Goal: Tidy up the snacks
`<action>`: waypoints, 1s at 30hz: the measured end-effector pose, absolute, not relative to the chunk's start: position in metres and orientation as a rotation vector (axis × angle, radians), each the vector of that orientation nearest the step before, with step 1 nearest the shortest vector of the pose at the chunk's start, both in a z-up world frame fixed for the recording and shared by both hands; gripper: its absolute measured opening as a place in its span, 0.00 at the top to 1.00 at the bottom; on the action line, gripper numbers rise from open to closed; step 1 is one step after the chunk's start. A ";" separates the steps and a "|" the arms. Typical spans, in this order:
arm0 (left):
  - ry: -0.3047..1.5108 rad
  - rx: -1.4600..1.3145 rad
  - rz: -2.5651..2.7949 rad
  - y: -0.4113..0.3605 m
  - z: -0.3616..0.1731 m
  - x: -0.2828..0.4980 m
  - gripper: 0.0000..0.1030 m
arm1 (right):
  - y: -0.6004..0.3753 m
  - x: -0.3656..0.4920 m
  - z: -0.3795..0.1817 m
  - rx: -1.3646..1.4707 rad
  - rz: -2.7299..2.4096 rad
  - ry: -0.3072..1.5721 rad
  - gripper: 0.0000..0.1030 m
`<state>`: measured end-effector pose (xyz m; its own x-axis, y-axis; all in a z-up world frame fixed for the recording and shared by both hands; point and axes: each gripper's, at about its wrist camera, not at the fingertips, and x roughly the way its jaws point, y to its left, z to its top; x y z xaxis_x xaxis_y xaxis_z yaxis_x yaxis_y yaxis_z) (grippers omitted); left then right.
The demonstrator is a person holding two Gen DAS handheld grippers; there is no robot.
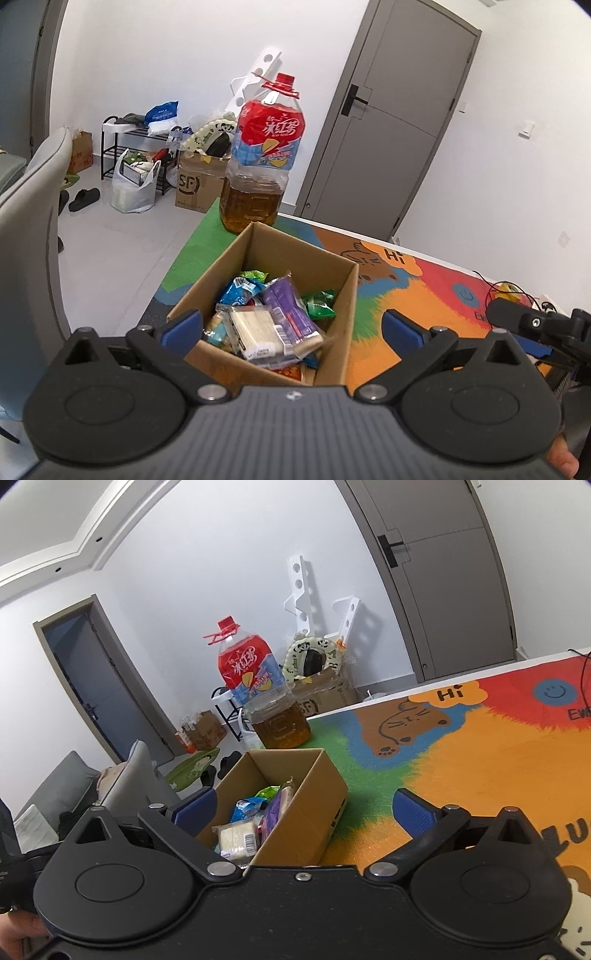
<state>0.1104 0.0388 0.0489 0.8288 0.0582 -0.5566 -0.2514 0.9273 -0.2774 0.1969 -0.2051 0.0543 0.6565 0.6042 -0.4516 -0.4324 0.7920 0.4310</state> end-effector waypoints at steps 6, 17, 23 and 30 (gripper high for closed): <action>0.559 -0.322 0.165 0.029 0.056 0.088 0.00 | -0.218 0.177 0.059 0.280 0.583 0.616 0.00; 0.530 -0.235 0.152 0.022 0.075 0.052 0.00 | -0.230 0.145 0.077 0.230 0.580 0.581 0.00; 0.512 -0.193 0.159 0.024 0.079 0.033 0.00 | -0.228 0.131 0.078 0.176 0.584 0.577 0.00; 0.528 -0.175 0.149 0.024 0.070 0.025 0.00 | -0.236 0.121 0.074 0.160 0.562 0.588 0.00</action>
<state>0.0250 0.0243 0.0699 0.8535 0.0955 -0.5122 -0.1854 0.9744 -0.1272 0.1209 -0.2359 0.0744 0.6880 0.5441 -0.4802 -0.4551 0.8389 0.2984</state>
